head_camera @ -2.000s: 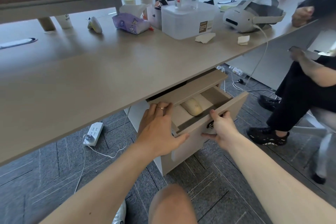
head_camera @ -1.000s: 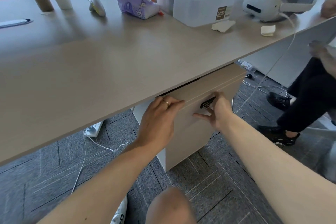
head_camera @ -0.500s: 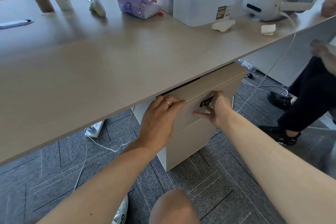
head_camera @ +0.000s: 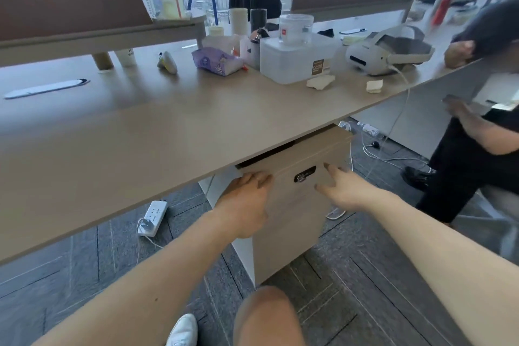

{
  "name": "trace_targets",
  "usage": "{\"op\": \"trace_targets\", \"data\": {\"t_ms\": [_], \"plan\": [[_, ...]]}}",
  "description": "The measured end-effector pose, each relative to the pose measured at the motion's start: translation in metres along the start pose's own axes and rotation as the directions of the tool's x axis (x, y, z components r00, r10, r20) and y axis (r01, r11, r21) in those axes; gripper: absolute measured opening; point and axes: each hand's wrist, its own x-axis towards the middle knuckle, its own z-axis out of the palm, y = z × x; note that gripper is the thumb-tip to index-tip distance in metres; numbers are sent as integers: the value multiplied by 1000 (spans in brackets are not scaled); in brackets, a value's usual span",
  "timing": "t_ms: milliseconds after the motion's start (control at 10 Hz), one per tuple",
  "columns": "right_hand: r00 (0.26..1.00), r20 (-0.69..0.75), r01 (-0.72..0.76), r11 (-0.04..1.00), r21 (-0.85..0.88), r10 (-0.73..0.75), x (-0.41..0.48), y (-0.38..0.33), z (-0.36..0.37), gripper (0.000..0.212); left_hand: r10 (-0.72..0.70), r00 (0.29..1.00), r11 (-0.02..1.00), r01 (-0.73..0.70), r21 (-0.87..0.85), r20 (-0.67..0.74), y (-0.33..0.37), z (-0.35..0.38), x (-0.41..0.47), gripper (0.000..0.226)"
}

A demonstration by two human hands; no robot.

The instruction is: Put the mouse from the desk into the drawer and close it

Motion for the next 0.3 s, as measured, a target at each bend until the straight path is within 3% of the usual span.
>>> {"op": "trace_targets", "data": {"t_ms": [100, 200, 300], "plan": [[999, -16, 44, 985, -165, -47, -30, 7, -15, 79, -51, 999, 998, 50, 44, 11, 4, -8, -14, 93], [996, -41, 66, 971, -229, -78, -62, 8, -32, 81, -77, 996, 990, 81, 118, -38, 11, -24, -28, 88], [989, -74, 104, 962, -253, -126, -84, 8, -41, 83, -131, 991, 981, 127, 146, 14, 25, -43, -44, 93]]}}
